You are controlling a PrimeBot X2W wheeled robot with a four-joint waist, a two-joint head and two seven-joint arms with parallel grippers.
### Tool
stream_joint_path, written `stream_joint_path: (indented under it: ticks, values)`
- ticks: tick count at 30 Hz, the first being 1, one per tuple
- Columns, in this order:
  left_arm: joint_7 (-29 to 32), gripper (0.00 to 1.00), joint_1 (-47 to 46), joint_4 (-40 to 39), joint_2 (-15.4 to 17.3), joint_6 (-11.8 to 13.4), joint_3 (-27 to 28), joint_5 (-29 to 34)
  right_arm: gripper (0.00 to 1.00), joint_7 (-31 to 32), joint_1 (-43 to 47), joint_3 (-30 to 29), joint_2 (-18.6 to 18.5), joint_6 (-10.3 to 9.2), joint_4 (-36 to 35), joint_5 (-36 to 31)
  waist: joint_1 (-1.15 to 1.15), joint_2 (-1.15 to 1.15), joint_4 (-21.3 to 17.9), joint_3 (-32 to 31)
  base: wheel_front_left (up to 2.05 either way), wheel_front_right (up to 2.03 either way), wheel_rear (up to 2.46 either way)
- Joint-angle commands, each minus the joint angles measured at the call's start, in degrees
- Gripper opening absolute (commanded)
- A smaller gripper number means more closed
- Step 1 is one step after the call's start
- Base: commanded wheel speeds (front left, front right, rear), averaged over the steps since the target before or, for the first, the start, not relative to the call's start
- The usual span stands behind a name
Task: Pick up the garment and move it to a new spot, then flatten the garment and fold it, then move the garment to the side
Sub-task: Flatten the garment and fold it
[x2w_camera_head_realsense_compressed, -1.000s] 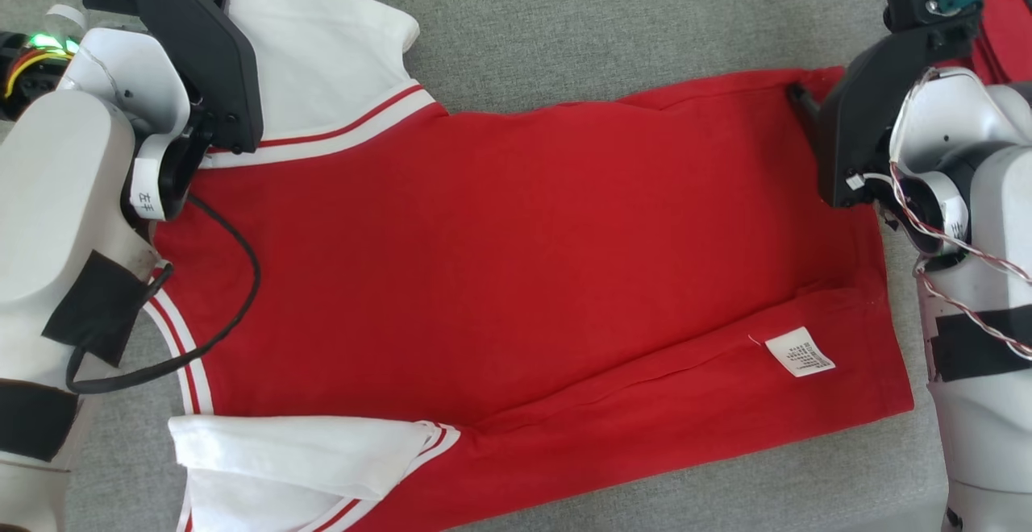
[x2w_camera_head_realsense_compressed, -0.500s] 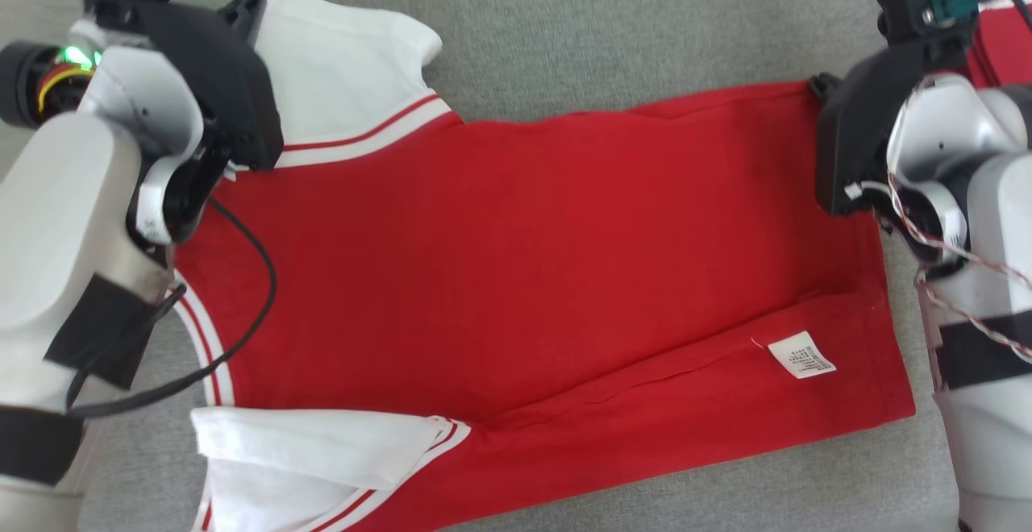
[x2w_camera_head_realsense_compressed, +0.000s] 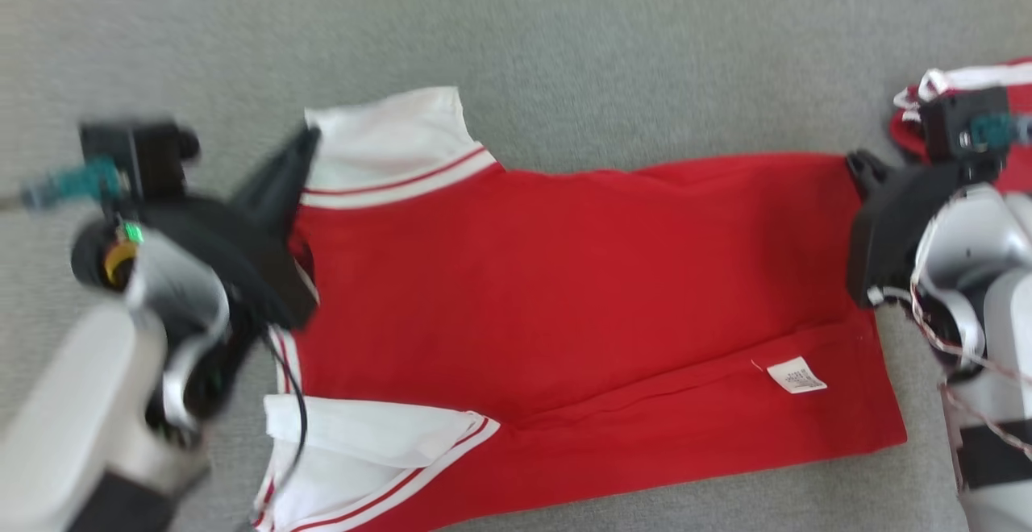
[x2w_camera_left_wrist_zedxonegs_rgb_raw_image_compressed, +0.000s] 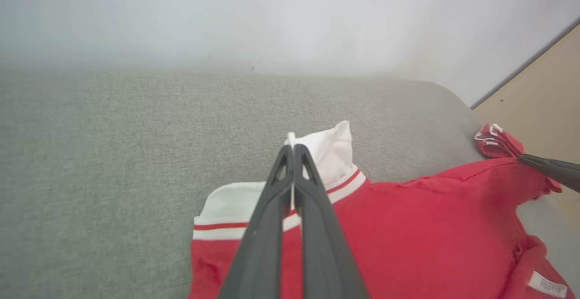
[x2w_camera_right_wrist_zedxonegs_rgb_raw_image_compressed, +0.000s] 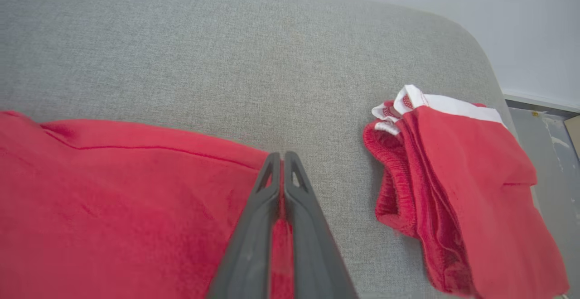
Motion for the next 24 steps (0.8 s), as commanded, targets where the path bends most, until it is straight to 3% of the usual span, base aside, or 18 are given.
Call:
stream_joint_path:
  ticks: [1, 6, 11, 24]
  values:
    - [-0.75, 0.0, 3.22, -2.3, 0.59, 0.82, 0.19, -0.18, 0.0, -0.73, 1.92, -0.41, 0.05, -0.15, -0.24, -0.4, 0.01, 0.0, 2.26, -3.75, 0.0, 0.0, 0.0]
    - [-2.96, 0.0, 13.07, -11.4, 0.91, 3.83, 0.36, -0.43, 0.0, -2.64, 6.51, -1.51, -1.25, -0.15, -0.65, -1.49, 0.01, 0.0, 3.53, -5.46, 0.0, 0.0, 0.0]
    - [-5.52, 0.0, 23.17, -18.55, -1.27, 6.89, -1.11, -1.44, 0.0, -3.79, 10.82, -2.68, -2.43, -0.15, 0.84, -1.7, 0.01, 0.0, 5.31, -6.22, 0.0, 0.0, 0.0]
    - [-9.43, 0.0, 35.38, -20.12, -4.37, 9.8, -2.2, -4.08, 0.0, -3.39, 16.45, -6.8, -2.84, -0.15, 1.43, -0.44, 0.01, 0.0, 8.6, -9.32, 0.0, 0.0, 0.0]
